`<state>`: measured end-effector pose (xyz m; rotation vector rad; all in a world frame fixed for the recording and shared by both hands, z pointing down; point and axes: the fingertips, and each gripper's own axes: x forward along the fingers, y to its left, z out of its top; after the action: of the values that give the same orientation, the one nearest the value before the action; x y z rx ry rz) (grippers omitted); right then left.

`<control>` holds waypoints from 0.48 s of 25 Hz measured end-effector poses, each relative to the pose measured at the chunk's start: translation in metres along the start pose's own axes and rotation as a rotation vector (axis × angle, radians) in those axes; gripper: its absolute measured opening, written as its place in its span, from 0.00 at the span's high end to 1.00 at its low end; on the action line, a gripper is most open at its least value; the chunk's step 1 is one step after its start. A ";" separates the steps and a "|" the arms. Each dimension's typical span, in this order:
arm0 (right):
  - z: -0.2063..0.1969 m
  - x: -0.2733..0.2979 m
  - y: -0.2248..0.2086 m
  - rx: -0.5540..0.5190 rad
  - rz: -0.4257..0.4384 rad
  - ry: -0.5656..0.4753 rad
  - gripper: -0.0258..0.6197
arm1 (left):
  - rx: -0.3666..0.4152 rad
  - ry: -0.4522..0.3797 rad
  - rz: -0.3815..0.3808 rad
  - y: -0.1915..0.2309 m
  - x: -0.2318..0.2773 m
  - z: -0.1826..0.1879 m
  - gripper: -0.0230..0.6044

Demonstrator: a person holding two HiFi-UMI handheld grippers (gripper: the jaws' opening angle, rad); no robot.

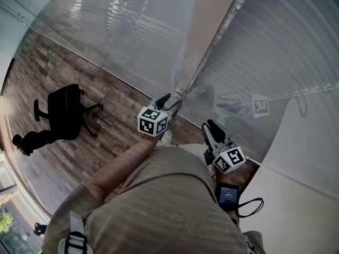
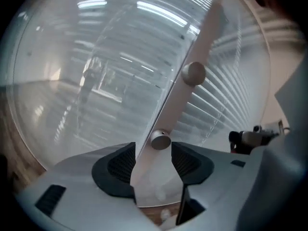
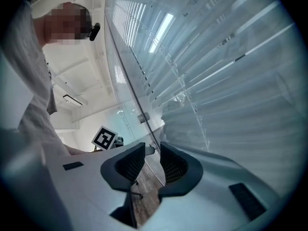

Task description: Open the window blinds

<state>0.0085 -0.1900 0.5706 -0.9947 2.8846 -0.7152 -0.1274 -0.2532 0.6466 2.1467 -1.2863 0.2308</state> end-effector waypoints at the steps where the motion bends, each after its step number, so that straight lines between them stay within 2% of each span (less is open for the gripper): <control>1: 0.001 -0.001 0.004 -0.001 -0.001 0.001 0.80 | 0.089 -0.002 0.029 -0.002 -0.004 0.006 0.60; 3: 0.003 -0.002 0.011 -0.003 -0.003 0.003 0.80 | 0.220 0.001 0.056 -0.008 -0.007 0.013 0.60; 4: 0.003 -0.002 0.013 -0.005 -0.003 0.002 0.80 | 0.261 0.010 0.062 -0.011 -0.008 0.013 0.60; 5: 0.004 -0.002 0.014 -0.007 -0.003 0.001 0.80 | 0.284 0.018 0.070 -0.013 -0.007 0.013 0.64; 6: 0.005 -0.001 0.014 -0.008 -0.003 -0.001 0.80 | 0.293 0.022 0.079 -0.015 -0.006 0.012 0.73; 9: 0.007 -0.002 0.012 -0.009 -0.009 -0.003 0.80 | 0.265 0.022 0.077 -0.015 -0.005 0.012 0.74; 12: 0.006 -0.002 0.010 -0.006 -0.011 -0.002 0.80 | 0.165 0.016 0.040 -0.015 -0.004 0.012 0.75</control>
<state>0.0050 -0.1848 0.5610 -1.0125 2.8840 -0.7060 -0.1190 -0.2519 0.6293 2.2522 -1.3430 0.3825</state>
